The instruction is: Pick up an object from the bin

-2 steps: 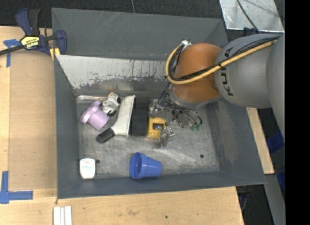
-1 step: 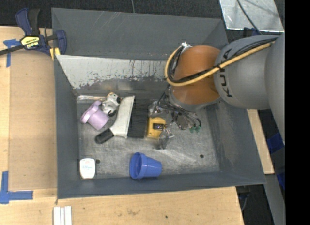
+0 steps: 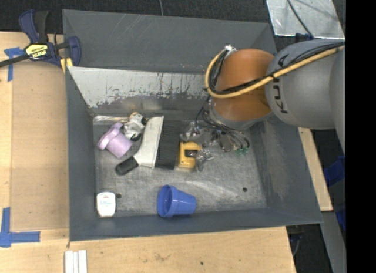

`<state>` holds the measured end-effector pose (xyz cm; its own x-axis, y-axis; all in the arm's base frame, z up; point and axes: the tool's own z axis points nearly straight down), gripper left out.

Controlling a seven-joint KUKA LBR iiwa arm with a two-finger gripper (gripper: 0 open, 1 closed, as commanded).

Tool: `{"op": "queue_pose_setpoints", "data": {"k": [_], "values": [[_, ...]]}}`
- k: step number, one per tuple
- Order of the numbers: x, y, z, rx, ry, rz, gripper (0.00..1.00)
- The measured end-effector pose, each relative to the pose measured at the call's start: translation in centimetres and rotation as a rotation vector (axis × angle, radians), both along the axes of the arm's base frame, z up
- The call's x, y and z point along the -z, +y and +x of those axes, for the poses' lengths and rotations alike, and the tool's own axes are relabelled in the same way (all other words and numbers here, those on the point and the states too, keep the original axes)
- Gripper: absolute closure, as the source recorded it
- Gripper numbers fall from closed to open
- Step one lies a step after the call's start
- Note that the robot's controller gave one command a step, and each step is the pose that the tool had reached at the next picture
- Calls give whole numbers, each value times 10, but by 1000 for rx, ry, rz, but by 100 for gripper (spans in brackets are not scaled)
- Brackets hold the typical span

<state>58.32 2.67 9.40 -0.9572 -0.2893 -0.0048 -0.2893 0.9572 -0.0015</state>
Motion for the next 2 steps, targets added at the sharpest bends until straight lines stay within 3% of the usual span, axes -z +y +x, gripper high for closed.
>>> {"op": "queue_pose_setpoints", "data": {"k": [1, 2], "values": [[0, 0, 0, 0, 0, 0, 100], [-41, -2, -1, -10, 12, 0, 100]]}}
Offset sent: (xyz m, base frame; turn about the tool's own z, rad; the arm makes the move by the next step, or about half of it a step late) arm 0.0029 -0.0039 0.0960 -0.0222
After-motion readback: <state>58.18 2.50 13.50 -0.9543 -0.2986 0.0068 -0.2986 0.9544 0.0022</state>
